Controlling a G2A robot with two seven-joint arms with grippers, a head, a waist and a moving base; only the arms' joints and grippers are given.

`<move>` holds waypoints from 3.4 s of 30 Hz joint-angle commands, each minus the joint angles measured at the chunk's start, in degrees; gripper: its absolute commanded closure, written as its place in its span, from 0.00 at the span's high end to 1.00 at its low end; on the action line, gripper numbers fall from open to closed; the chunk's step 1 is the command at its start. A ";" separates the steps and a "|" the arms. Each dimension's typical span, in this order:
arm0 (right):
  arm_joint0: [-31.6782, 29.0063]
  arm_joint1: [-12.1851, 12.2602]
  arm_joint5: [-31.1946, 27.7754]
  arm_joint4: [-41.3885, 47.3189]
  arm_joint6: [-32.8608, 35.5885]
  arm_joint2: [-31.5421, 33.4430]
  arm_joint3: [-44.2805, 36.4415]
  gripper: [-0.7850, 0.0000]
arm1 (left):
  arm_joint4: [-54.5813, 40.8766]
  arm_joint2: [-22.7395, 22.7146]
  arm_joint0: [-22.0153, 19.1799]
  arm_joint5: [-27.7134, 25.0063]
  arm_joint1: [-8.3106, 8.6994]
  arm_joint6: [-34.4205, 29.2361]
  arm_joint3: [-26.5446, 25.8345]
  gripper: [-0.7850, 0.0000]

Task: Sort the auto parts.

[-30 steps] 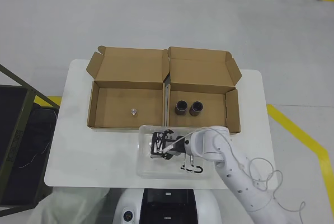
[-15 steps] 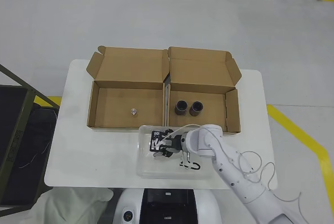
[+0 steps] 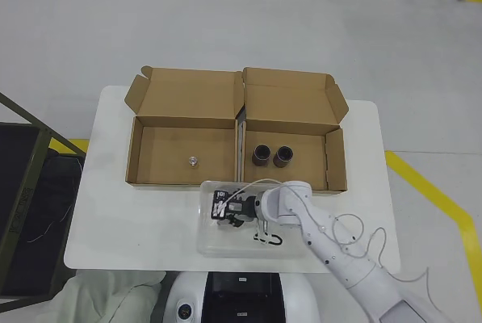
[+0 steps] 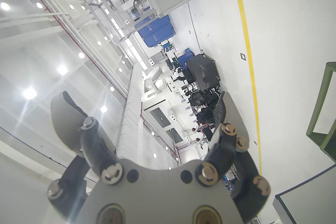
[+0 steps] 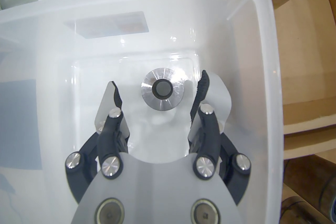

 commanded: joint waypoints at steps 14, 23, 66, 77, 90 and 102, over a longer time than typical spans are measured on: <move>-0.57 0.67 -0.33 0.69 2.44 -0.24 -4.37 0.00 | 0.00 0.00 0.00 0.00 0.00 0.00 0.00 1.00; -5.06 2.95 -2.67 3.22 6.11 4.99 -16.79 0.00 | 0.00 0.00 0.00 0.00 0.00 0.00 0.00 1.00; -8.20 6.61 -5.88 14.58 -28.50 25.90 -33.61 0.00 | 0.00 0.00 0.00 0.00 0.00 0.00 0.00 1.00; -12.55 7.50 -3.08 10.81 -35.37 30.16 -34.05 0.00 | 0.00 0.00 0.00 0.00 0.00 0.00 0.00 1.00; -13.24 7.94 -0.76 6.45 -41.32 29.45 -33.54 0.00 | 0.00 0.00 0.00 0.00 0.00 0.00 0.00 1.00; -8.73 7.53 2.68 4.33 -36.23 23.01 -29.77 0.00 | 0.00 0.00 0.00 0.00 0.00 0.00 0.00 1.00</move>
